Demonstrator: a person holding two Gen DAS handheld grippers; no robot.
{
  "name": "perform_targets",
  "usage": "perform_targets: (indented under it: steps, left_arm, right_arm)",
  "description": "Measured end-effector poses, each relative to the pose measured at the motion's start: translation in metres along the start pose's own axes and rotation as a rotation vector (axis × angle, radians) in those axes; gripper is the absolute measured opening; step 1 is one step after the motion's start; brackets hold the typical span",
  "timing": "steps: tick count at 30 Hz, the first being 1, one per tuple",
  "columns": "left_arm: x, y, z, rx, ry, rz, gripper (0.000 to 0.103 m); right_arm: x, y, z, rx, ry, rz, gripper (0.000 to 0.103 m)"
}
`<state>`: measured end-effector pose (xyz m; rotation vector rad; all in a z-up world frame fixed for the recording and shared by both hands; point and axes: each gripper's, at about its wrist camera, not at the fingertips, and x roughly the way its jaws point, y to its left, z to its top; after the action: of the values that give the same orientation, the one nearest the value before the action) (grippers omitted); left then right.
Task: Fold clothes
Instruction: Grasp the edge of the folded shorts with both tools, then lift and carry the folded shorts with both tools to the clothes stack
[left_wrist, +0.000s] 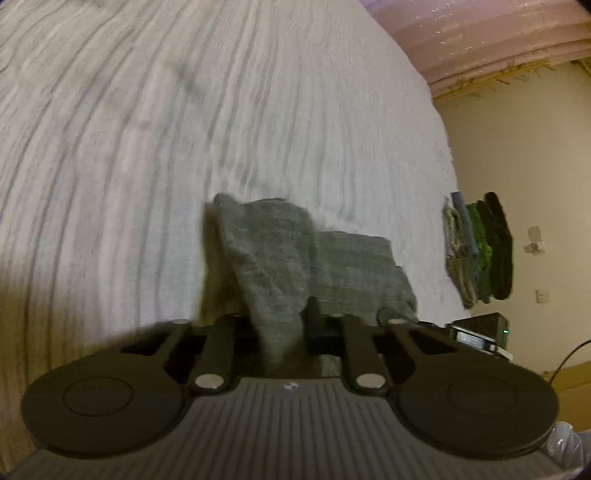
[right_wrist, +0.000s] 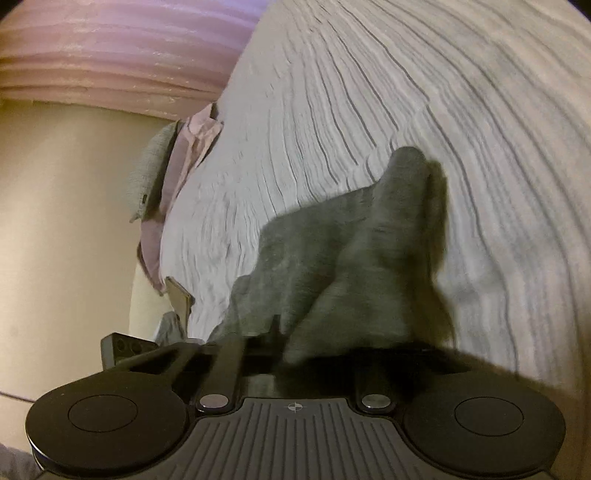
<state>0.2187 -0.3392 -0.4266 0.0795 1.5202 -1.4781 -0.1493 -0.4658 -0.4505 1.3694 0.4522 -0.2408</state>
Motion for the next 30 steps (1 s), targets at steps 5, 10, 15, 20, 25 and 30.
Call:
perform_targets:
  steps: [5,10,15,20,25,30]
  left_arm:
    - [-0.017,-0.032,0.005,0.061,-0.015,-0.034,0.009]
    - [-0.037,-0.094,0.012,0.118,-0.027,-0.108,0.009]
    - [-0.036,-0.182,0.015,0.21,-0.018,-0.194,0.009]
    - [-0.002,-0.281,0.012,0.312,0.01,-0.266,0.009]
    - [0.056,-0.377,-0.005,0.363,0.014,-0.308,0.009]
    - [0.134,-0.464,-0.024,0.362,-0.001,-0.315,0.009]
  right_arm:
    - [-0.033,0.026,-0.01,-0.009,-0.082,-0.026,0.011]
    - [-0.095,0.068,-0.019,-0.036,-0.2,-0.019,0.011]
    - [-0.179,0.11,-0.024,-0.098,-0.33,-0.039,0.011]
    - [-0.277,0.126,-0.027,-0.135,-0.464,-0.073,0.011]
    - [-0.373,0.113,-0.004,-0.157,-0.538,-0.092,0.011]
    - [-0.467,0.072,0.044,-0.178,-0.556,-0.108,0.011]
